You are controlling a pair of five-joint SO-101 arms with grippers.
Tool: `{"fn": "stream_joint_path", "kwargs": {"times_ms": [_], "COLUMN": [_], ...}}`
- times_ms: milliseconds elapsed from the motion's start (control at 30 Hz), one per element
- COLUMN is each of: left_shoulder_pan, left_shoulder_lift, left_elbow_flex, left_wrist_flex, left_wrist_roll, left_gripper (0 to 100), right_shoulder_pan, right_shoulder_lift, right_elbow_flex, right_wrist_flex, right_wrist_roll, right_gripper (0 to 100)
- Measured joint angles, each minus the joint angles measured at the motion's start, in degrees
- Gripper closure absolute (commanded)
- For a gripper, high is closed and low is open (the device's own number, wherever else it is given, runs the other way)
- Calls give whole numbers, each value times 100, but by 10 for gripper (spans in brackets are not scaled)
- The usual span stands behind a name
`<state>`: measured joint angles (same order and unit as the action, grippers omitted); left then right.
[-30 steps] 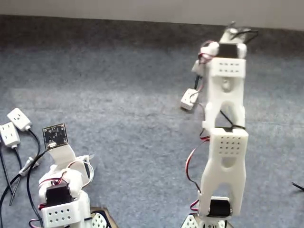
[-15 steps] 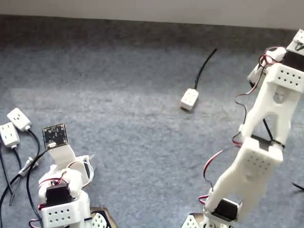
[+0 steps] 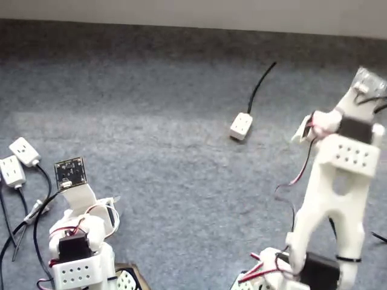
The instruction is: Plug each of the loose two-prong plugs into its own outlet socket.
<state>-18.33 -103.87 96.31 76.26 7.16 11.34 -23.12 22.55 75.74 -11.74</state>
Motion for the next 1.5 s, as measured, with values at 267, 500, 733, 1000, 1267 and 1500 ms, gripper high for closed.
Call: {"fn": "stream_joint_path", "kwargs": {"times_ms": [267,500,733,1000,1267,1500], "left_shoulder_pan": [0,211,-1284,-2989,-3701,-3701], "left_shoulder_lift": [0,0,0,35,2154,6330], "left_elbow_flex": [0,0,-870,-1538,-1855,-4211], "left_wrist_flex": [0,-132,-440,-1398,-3279,-3112], "left_wrist_roll": [0,-431,-2998,-3191,-3437,-4923], "left_gripper": [766,768,765,764,764,765], "right_shoulder_pan": [-519,-536,-527,-519,-519,-519], "right_shoulder_lift": [-1398,-677,888,1503,1521,1521], "right_elbow_flex": [3473,3666,3446,2866,2848,2848], "right_wrist_flex": [-2514,-3095,-3604,-3358,-3358,-3358], "right_wrist_roll": [360,246,237,246,246,246], "right_gripper": [574,574,574,574,574,574]}}
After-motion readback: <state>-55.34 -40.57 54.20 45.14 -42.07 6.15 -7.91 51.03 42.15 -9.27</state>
